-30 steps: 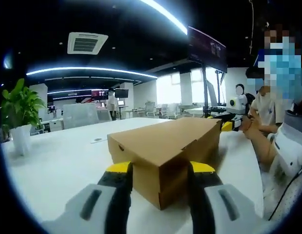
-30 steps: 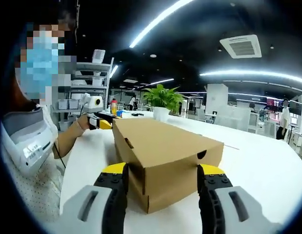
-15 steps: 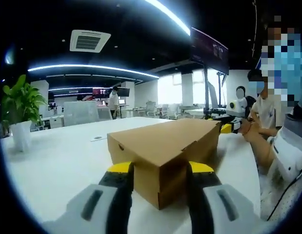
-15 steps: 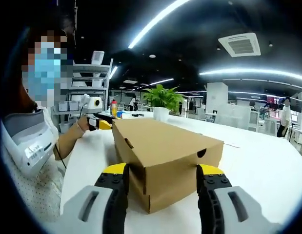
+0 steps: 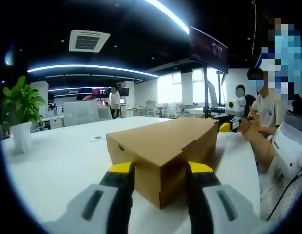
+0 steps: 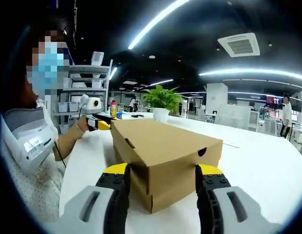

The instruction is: Operate the shoe box by opening the lid, removing the specified soft item, and placing it in the target area until the item is outside and the box remains undamaged.

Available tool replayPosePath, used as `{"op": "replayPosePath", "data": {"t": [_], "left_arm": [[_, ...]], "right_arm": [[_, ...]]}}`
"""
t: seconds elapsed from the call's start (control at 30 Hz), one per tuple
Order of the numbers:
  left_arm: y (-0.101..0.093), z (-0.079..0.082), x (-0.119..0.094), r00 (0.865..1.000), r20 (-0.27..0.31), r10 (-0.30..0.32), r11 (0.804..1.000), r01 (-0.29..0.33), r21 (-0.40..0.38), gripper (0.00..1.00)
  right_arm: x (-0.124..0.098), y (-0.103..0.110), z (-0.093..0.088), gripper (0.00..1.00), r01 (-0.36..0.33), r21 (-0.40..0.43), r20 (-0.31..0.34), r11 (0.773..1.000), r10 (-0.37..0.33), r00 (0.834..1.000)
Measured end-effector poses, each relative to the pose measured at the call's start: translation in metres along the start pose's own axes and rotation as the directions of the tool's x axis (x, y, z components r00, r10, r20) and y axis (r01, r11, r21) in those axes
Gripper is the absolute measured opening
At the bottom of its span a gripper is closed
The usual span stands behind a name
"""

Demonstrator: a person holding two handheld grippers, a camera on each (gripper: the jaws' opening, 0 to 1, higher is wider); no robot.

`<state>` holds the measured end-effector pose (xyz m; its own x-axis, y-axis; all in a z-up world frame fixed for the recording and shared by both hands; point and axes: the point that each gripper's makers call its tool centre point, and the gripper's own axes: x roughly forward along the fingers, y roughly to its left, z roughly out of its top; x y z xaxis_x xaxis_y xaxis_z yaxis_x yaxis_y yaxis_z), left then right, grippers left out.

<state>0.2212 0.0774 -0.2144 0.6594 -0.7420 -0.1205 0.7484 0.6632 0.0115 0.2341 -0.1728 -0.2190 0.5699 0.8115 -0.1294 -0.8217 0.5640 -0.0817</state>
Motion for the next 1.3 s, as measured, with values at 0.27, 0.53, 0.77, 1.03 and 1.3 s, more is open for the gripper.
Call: {"op": "replayPosePath", "data": {"t": [0.27, 0.53, 0.77, 1.03, 1.3], "left_arm": [[-0.0003, -0.002, 0.0001, 1.0, -0.002, 0.0, 1.0, 0.0, 0.018, 0.43], [-0.0001, -0.0031, 0.0002, 1.0, 0.0, -0.004, 1.0, 0.004, 0.015, 0.43], [0.0004, -0.0029, 0.0004, 1.0, 0.0, -0.005, 1.0, 0.005, 0.013, 0.42], [-0.0003, -0.0023, 0.0007, 1.0, -0.002, -0.004, 1.0, 0.004, 0.017, 0.42], [-0.0008, -0.0015, 0.0008, 1.0, -0.003, -0.004, 1.0, 0.004, 0.017, 0.42]], "right_arm": [[0.0001, -0.0001, -0.001, 0.55, -0.003, 0.002, 0.005, 1.0, 0.003, 1.0], [0.0002, -0.0002, -0.0017, 0.55, -0.004, 0.003, 0.006, 1.0, 0.004, 1.0], [0.0001, -0.0003, -0.0013, 0.55, -0.001, -0.001, 0.002, 1.0, 0.001, 1.0], [0.0003, 0.0003, -0.0002, 0.54, 0.001, -0.006, -0.001, 1.0, -0.001, 1.0], [-0.0002, 0.0012, 0.0009, 0.54, 0.005, -0.012, -0.003, 1.0, -0.005, 1.0]]}}
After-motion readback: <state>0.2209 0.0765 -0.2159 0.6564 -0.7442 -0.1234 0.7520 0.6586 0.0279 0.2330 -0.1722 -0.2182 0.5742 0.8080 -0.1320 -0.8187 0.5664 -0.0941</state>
